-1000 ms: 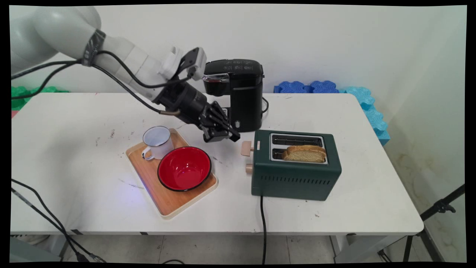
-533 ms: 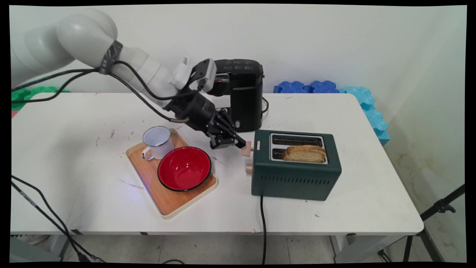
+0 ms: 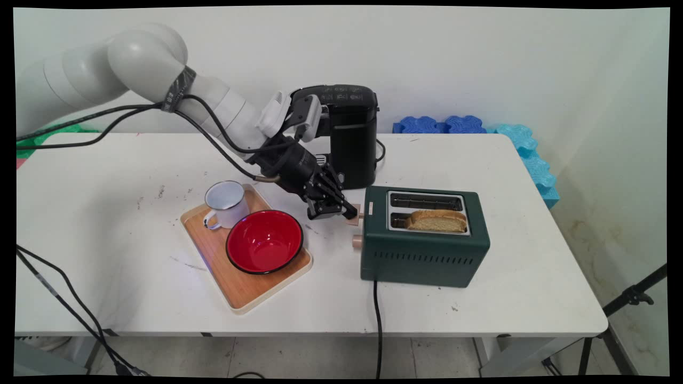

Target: Press the toaster switch

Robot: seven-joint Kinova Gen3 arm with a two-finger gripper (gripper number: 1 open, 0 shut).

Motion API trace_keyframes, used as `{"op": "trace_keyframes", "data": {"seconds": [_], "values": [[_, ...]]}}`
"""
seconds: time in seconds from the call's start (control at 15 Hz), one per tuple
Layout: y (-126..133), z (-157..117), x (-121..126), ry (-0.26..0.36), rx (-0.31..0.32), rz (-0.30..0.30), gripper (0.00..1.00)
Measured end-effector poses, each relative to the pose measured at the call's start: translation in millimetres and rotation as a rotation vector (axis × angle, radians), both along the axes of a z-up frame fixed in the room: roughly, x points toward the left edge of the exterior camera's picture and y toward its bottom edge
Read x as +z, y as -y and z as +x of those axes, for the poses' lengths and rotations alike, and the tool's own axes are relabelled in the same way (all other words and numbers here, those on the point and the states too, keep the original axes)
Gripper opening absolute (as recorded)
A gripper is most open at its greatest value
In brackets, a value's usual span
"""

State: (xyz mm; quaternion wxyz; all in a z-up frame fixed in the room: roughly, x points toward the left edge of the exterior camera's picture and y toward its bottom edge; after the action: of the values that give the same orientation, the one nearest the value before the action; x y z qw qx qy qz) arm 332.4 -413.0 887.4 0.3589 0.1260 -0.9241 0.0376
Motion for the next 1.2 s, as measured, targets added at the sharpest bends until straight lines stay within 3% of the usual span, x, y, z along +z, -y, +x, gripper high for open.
{"op": "trace_keyframes", "data": {"seconds": [1.2], "values": [[13,-4,-28,0.024,0.003,0.014,0.0]]}}
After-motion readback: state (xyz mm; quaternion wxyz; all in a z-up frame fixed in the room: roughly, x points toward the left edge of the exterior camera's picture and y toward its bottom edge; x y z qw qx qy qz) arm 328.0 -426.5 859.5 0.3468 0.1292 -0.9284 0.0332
